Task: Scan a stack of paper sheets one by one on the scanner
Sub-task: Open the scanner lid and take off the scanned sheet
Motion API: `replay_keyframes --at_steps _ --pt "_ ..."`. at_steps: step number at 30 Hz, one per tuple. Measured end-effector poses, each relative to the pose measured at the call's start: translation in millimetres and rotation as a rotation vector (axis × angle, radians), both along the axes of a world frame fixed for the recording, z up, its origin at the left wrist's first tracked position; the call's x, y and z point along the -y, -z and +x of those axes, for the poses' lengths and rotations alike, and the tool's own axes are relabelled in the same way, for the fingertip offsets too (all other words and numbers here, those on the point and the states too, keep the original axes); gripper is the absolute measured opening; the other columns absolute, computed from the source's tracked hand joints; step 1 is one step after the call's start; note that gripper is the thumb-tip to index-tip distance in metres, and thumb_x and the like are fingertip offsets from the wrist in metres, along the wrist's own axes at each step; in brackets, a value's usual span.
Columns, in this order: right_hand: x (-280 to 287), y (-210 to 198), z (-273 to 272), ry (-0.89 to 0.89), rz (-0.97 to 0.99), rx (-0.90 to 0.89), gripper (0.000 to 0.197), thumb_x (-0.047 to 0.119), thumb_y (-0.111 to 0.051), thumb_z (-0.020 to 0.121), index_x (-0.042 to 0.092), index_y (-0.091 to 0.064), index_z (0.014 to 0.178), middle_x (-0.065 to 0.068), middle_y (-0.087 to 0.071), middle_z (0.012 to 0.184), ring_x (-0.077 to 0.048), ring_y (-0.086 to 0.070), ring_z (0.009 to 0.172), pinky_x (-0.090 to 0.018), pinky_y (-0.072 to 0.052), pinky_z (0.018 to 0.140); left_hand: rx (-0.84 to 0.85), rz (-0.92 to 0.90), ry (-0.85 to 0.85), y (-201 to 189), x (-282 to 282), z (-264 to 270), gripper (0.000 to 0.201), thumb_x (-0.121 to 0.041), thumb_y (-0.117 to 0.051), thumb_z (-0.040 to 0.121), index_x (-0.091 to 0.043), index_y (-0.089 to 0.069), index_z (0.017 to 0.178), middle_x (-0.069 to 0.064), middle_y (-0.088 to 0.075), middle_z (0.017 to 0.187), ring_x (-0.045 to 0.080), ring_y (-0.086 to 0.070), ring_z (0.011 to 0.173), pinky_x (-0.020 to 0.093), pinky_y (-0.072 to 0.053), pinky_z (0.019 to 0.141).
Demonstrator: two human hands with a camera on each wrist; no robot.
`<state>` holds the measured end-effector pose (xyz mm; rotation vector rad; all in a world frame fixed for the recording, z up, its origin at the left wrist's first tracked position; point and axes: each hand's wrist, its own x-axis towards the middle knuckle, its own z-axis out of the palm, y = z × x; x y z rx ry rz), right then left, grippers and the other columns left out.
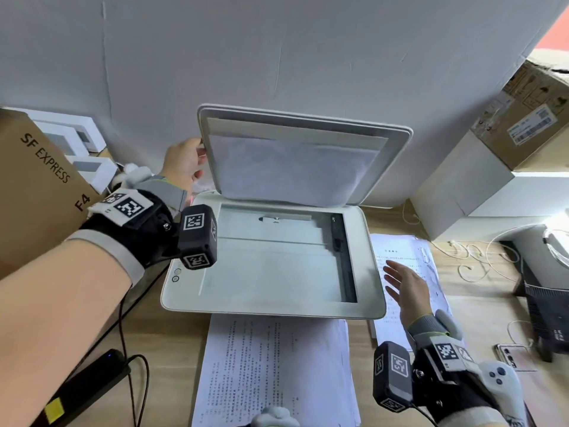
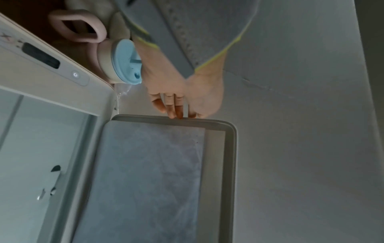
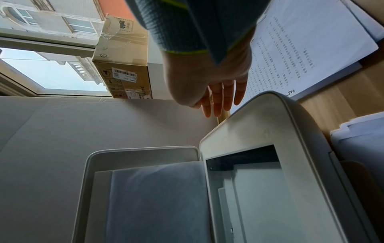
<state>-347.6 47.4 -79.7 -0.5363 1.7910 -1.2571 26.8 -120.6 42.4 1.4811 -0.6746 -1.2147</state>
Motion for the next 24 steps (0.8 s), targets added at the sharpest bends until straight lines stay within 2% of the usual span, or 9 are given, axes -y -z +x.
replay_keyframes --at_steps 5,7,10,13,15,18,20,22,24 --pt "8 -3 1 -0.001 -0.014 -0.031 0.031 0.009 -0.035 0.097 0.009 -0.063 0.112 -0.010 -0.062 0.111 -0.023 -0.055 0.102 -0.030 -0.044 0.081 0.105 -0.009 -0.011 7 12 -10 0.019 -0.025 -0.049 0.090 -0.024 -0.056 0.073 -0.008 -0.054 0.074 0.010 -0.050 0.072 0.023 -0.032 0.057" --pt "13 -6 3 0.002 -0.028 -0.034 0.031 0.007 -0.035 0.097 0.009 -0.063 0.111 -0.010 -0.062 0.110 -0.023 -0.055 0.101 -0.026 -0.046 0.074 0.125 -0.015 0.011 10 16 -12 0.012 -0.025 -0.047 0.092 -0.027 -0.059 0.091 -0.009 -0.055 0.082 0.008 -0.050 0.075 0.022 -0.035 0.059" --pt "22 -10 8 -0.008 -0.044 -0.019 0.032 0.004 -0.035 0.096 0.007 -0.063 0.112 -0.011 -0.061 0.108 -0.023 -0.055 0.098 -0.024 -0.046 0.071 0.144 -0.020 0.083 16 21 -15 0.030 -0.019 -0.046 0.093 -0.027 -0.053 0.122 -0.006 -0.055 0.094 0.004 -0.049 0.074 0.020 -0.036 0.059" --pt "29 -12 15 -0.052 -0.038 0.012 0.033 0.003 -0.034 0.095 0.006 -0.062 0.113 -0.011 -0.062 0.103 -0.023 -0.056 0.094 -0.025 -0.045 0.072 0.173 -0.011 0.148 20 21 -20 0.041 -0.013 -0.052 0.091 -0.021 -0.049 0.131 -0.001 -0.056 0.096 0.004 -0.049 0.071 0.017 -0.037 0.056" --pt "31 -13 19 -0.084 -0.030 0.032 0.032 0.003 -0.035 0.095 0.008 -0.062 0.110 -0.008 -0.064 0.096 -0.021 -0.058 0.089 -0.026 -0.045 0.074 0.191 0.001 0.205 23 18 -23 0.039 -0.005 -0.055 0.087 -0.019 -0.053 0.124 -0.003 -0.056 0.084 0.005 -0.049 0.064 0.013 -0.035 0.046" --pt "31 -14 24 -0.118 -0.020 0.075 0.029 0.007 -0.036 0.096 0.011 -0.063 0.105 -0.006 -0.065 0.090 -0.018 -0.061 0.083 -0.027 -0.046 0.075 0.167 0.038 0.292 26 6 -29 0.019 0.003 -0.055 0.086 -0.015 -0.057 0.092 0.000 -0.056 0.073 0.006 -0.055 0.054 0.011 -0.033 0.037" --pt "30 -15 25 -0.129 -0.014 0.116 0.028 0.011 -0.036 0.097 0.012 -0.063 0.103 -0.007 -0.066 0.090 -0.020 -0.061 0.083 -0.026 -0.047 0.074 0.090 0.053 0.335 28 -7 -30 0.016 0.005 -0.052 0.089 -0.011 -0.054 0.084 0.004 -0.063 0.070 0.006 -0.063 0.049 0.016 -0.042 0.041" --pt "28 -15 25 -0.131 -0.004 0.161 0.029 0.016 -0.036 0.098 0.010 -0.062 0.108 -0.009 -0.066 0.090 -0.021 -0.062 0.082 -0.026 -0.047 0.073 -0.016 0.059 0.371 35 -22 -27 0.021 0.007 -0.045 0.091 -0.008 -0.056 0.080 0.008 -0.071 0.078 0.011 -0.069 0.057 0.019 -0.052 0.053" --pt "26 -14 23 -0.138 0.009 0.213 0.033 0.024 -0.033 0.100 0.007 -0.060 0.111 -0.009 -0.065 0.090 -0.021 -0.061 0.081 -0.027 -0.046 0.071 -0.077 0.077 0.407 45 -39 -20 0.032 0.006 -0.044 0.088 -0.007 -0.065 0.067 0.009 -0.073 0.083 0.015 -0.070 0.069 0.020 -0.056 0.063"
